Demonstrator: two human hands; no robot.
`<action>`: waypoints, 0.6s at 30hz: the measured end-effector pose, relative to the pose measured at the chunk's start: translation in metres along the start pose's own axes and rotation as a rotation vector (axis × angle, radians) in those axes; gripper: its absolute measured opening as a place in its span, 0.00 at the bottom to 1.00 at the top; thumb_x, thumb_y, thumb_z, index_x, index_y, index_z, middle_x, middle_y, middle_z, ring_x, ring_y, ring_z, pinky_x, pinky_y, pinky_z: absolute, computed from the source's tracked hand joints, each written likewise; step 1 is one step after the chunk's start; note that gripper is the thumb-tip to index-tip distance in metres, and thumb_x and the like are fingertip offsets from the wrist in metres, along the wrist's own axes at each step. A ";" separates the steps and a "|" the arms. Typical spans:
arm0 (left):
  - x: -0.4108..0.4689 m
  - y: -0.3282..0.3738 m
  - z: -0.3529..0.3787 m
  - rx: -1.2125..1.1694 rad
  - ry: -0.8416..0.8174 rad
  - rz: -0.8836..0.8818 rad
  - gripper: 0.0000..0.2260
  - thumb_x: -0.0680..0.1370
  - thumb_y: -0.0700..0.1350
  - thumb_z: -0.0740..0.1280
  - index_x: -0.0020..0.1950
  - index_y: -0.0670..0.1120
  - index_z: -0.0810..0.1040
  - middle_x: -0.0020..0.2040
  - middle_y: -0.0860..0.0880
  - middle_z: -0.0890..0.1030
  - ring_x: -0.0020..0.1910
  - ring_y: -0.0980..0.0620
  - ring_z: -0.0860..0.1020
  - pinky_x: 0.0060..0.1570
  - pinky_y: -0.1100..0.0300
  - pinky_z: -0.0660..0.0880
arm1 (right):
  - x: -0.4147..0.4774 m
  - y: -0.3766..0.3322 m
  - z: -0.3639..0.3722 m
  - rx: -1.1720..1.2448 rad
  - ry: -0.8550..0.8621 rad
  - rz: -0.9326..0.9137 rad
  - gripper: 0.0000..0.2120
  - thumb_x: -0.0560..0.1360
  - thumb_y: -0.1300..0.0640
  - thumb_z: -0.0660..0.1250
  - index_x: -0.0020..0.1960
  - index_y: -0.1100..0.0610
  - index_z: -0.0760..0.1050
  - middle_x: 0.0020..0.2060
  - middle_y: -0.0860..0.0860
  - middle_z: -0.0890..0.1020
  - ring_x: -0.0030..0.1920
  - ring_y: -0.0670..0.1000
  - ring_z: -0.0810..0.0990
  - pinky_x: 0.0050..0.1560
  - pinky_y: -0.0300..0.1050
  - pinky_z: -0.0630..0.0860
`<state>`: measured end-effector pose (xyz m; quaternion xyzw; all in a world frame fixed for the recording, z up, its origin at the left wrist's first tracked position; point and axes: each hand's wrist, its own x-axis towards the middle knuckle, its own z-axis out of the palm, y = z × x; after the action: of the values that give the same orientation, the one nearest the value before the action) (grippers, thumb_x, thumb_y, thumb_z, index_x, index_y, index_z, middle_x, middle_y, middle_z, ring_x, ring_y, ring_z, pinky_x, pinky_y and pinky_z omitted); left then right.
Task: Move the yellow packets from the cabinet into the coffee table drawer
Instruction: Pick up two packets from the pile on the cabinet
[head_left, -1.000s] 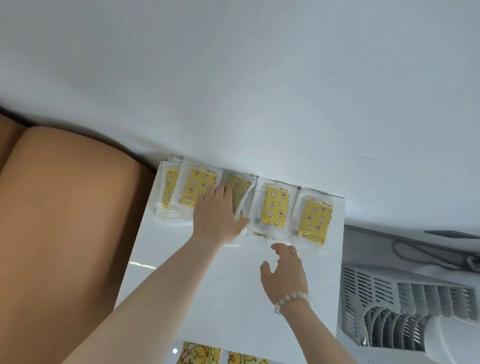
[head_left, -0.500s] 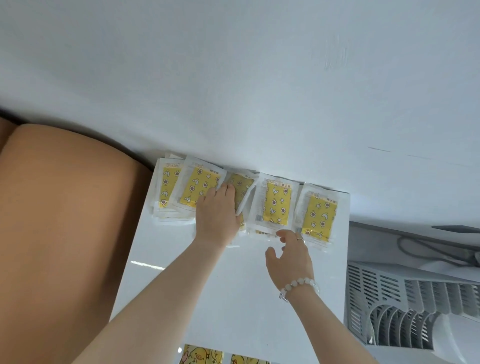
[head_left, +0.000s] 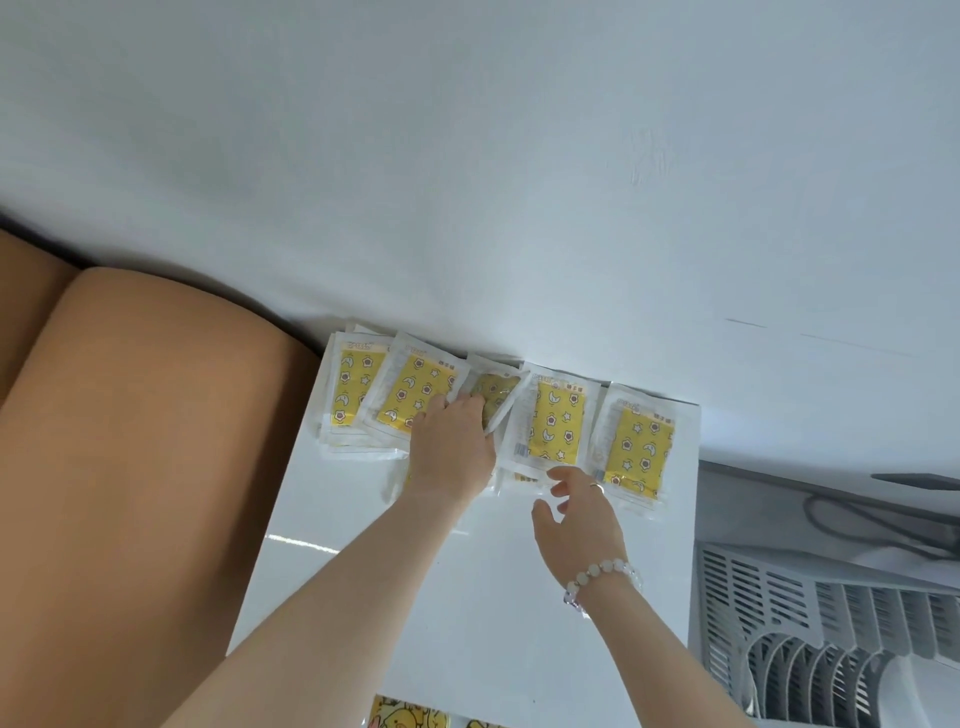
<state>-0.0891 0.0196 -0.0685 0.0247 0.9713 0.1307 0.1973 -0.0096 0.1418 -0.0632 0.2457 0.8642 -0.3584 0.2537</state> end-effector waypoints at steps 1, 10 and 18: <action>0.000 0.000 -0.002 -0.059 -0.006 -0.008 0.12 0.81 0.43 0.57 0.63 0.48 0.73 0.50 0.49 0.79 0.56 0.48 0.70 0.52 0.57 0.69 | 0.001 -0.001 0.000 0.007 -0.005 -0.003 0.15 0.78 0.54 0.60 0.65 0.51 0.67 0.56 0.46 0.74 0.58 0.48 0.74 0.58 0.43 0.71; -0.015 -0.010 -0.007 -0.474 0.114 0.155 0.17 0.80 0.38 0.58 0.66 0.50 0.76 0.52 0.52 0.75 0.49 0.54 0.73 0.42 0.64 0.71 | 0.005 0.004 -0.009 0.271 -0.010 0.085 0.13 0.82 0.52 0.52 0.53 0.54 0.74 0.48 0.51 0.79 0.46 0.51 0.76 0.44 0.43 0.68; -0.043 -0.027 -0.015 -0.498 0.343 0.468 0.22 0.70 0.34 0.57 0.57 0.54 0.77 0.47 0.51 0.78 0.46 0.52 0.77 0.44 0.49 0.76 | 0.021 0.003 -0.044 0.915 -0.197 0.398 0.25 0.82 0.43 0.47 0.48 0.58 0.75 0.36 0.58 0.82 0.36 0.55 0.81 0.34 0.43 0.78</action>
<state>-0.0551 -0.0142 -0.0455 0.1750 0.8968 0.4064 -0.0032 -0.0347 0.1817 -0.0505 0.4567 0.5270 -0.6665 0.2636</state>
